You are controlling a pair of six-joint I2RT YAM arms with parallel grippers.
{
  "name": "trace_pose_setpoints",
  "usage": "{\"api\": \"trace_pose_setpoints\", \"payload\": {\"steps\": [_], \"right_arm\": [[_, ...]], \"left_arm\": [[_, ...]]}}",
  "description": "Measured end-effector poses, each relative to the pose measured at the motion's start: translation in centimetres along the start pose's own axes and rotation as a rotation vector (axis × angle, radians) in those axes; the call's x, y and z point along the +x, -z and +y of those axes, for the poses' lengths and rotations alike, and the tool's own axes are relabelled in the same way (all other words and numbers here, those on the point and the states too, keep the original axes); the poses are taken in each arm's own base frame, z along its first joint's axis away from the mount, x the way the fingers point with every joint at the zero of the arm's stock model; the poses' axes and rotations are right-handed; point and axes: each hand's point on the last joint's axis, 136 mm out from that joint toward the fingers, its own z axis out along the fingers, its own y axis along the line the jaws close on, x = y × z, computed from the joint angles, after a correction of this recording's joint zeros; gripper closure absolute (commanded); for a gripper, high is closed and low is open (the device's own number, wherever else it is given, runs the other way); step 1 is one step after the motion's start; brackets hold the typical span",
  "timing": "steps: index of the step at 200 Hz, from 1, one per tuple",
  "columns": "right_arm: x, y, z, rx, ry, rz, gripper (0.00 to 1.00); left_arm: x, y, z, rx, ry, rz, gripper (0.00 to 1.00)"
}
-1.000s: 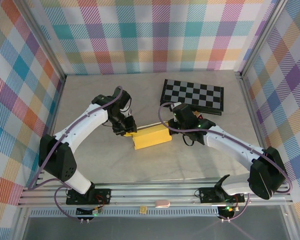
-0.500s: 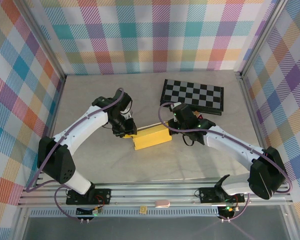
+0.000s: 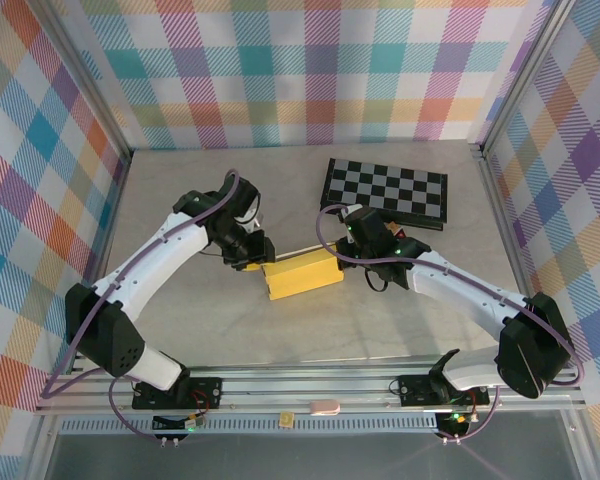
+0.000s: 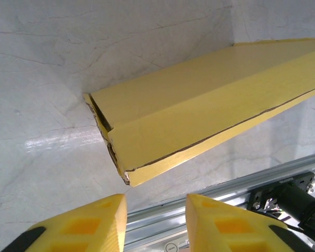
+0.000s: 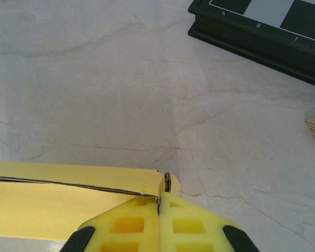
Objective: Fold the paper box
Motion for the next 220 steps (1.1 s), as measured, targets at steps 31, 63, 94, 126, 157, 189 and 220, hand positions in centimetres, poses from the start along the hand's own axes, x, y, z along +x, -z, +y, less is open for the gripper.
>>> {"api": "trace_pose_setpoints", "payload": {"steps": [31,63,94,126,157,189,220], "right_arm": [[0.0,0.0,0.0,0.000,0.000,0.000,1.00],[0.0,0.0,0.0,0.001,0.000,0.000,1.00],[-0.1,0.0,0.0,0.001,0.000,-0.001,1.00],[0.0,0.0,0.0,0.001,0.000,-0.001,1.00],[-0.1,0.0,0.0,0.002,0.000,-0.001,1.00],[-0.1,0.0,0.0,0.002,0.000,-0.001,1.00],[-0.1,0.0,0.0,0.001,-0.001,-0.001,1.00]], "left_arm": [[-0.7,0.6,-0.4,-0.002,-0.025,-0.024,0.78],[-1.0,-0.1,0.0,-0.030,-0.022,-0.016,0.80],[-1.1,-0.2,0.2,-0.039,-0.021,-0.019,0.80],[-1.2,-0.4,0.8,-0.070,-0.020,-0.029,0.77],[-0.8,-0.3,1.4,-0.088,-0.011,-0.044,0.77],[-0.8,-0.5,1.5,-0.077,0.009,-0.059,0.79],[-0.8,-1.2,1.6,-0.071,0.027,-0.058,0.81]]}}
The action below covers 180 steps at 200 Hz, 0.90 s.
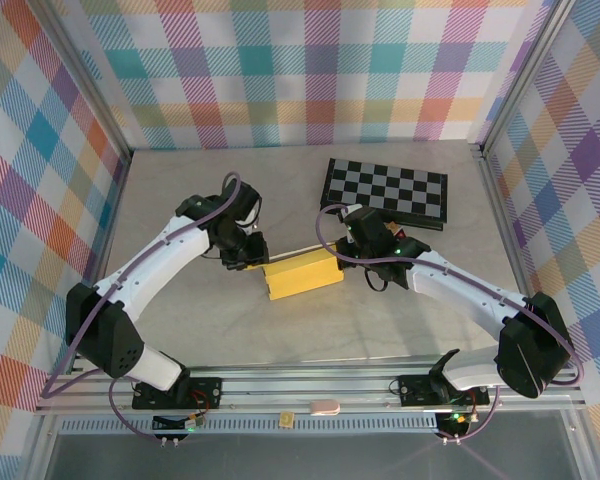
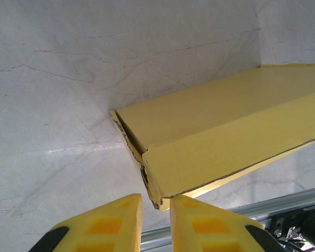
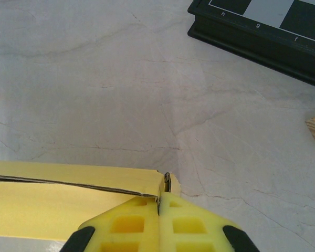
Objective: Fold the paper box
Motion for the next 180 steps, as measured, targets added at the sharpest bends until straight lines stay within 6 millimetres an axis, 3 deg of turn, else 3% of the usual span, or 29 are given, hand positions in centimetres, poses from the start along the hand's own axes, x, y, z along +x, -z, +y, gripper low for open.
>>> {"api": "trace_pose_setpoints", "payload": {"steps": [66,180], "right_arm": [[0.1,0.0,0.2,-0.005,0.002,0.002,1.00],[0.1,0.0,0.2,-0.005,0.000,0.002,1.00]], "left_arm": [[0.2,-0.7,0.2,-0.001,0.013,0.005,0.96],[1.7,-2.0,1.3,-0.035,0.004,0.028,0.98]]}}
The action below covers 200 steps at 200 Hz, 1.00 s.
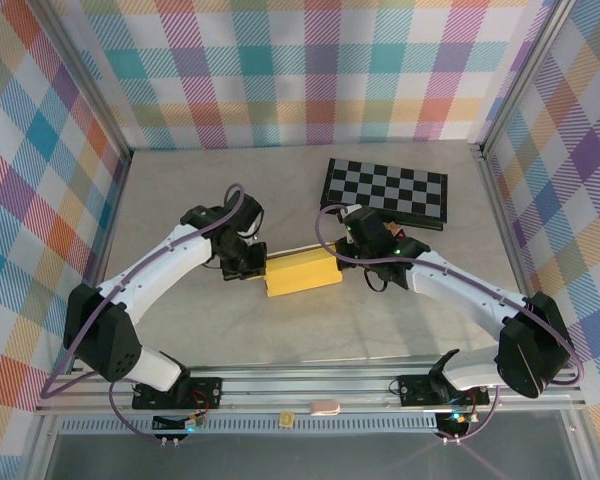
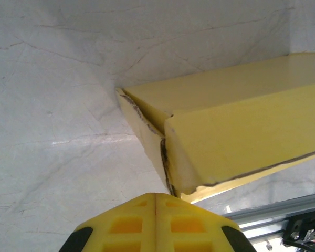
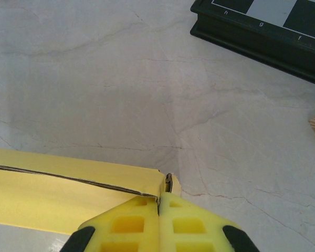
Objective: Fold the paper box
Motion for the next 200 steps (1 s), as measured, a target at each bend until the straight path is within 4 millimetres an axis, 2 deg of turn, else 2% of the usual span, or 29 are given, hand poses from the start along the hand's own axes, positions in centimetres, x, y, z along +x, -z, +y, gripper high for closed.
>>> {"api": "trace_pose_setpoints", "payload": {"steps": [8,26,45,55,70,85,98,115,139,173,200], "right_arm": [[0.0,0.0,0.0,0.000,0.000,0.000,1.00],[0.0,0.0,0.0,0.000,0.000,0.000,1.00],[0.0,0.0,0.0,0.000,0.000,0.000,1.00],[0.0,0.0,0.0,0.000,0.000,0.000,1.00],[0.0,0.0,0.0,0.000,0.000,0.000,1.00],[0.0,0.0,0.0,0.000,0.001,0.000,1.00],[0.0,0.0,0.0,-0.001,0.001,0.000,1.00],[0.0,0.0,0.1,-0.001,0.001,0.000,1.00],[0.0,0.0,0.1,-0.001,0.001,0.000,1.00],[0.1,0.0,0.3,-0.006,0.006,0.001,1.00],[0.1,0.0,0.4,-0.007,0.007,0.001,1.00]], "left_arm": [[0.1,0.0,0.0,-0.003,-0.002,-0.001,0.95],[-0.1,0.6,0.0,-0.001,0.007,-0.030,0.75],[-0.9,2.8,-0.5,0.020,0.044,-0.111,0.61],[-1.5,4.5,-1.0,0.056,0.089,-0.172,0.57],[-2.1,6.7,-1.4,0.126,0.225,-0.262,0.57],[-1.9,7.8,-1.1,0.199,0.405,-0.309,0.55],[-1.4,7.3,-0.5,0.249,0.571,-0.317,0.51],[-0.9,5.5,0.6,0.265,0.787,-0.296,0.44],[-1.5,4.0,0.9,0.303,1.004,-0.291,0.40],[-2.6,3.0,0.0,0.401,1.189,-0.276,0.36],[-2.5,2.4,-0.9,0.429,1.264,-0.231,0.36]]}}
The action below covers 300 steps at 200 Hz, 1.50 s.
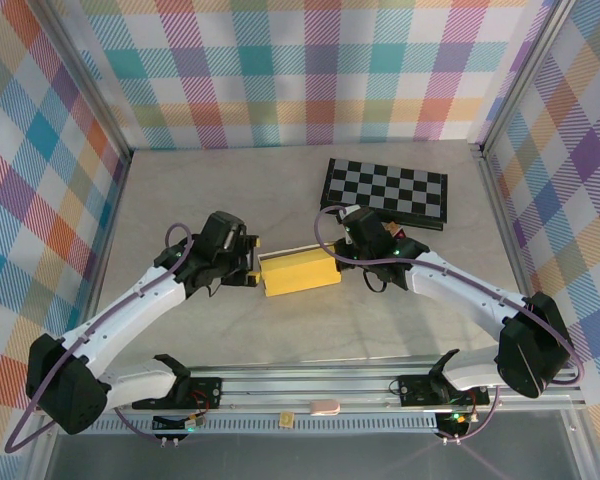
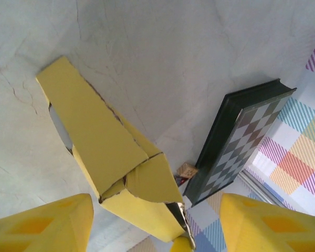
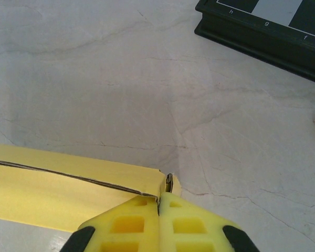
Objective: Fold the paper box
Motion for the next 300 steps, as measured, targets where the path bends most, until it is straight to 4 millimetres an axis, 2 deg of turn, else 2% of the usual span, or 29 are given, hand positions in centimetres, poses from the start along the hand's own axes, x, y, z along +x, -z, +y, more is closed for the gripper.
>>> {"api": "trace_pose_setpoints", "payload": {"steps": [48,98,187,205,300], "right_arm": [[-0.1,-0.1,0.1,-0.001,0.000,0.000,1.00],[-0.1,-0.2,0.0,0.004,0.000,-0.002,1.00],[-0.1,-0.2,0.1,-0.001,0.000,0.000,1.00],[-0.1,-0.2,0.1,-0.004,0.000,0.001,1.00],[0.0,-0.1,0.6,-0.024,-0.014,0.006,1.00]], "left_arm": [[1.0,-0.6,1.3,-0.050,0.036,0.054,0.41],[1.0,-1.5,1.0,-0.008,0.033,0.066,0.48],[0.8,-1.1,1.5,0.041,0.028,0.096,0.51],[0.8,-1.0,1.7,0.048,0.026,0.106,0.54],[0.6,-0.4,2.7,0.084,0.019,0.133,0.56]]}}
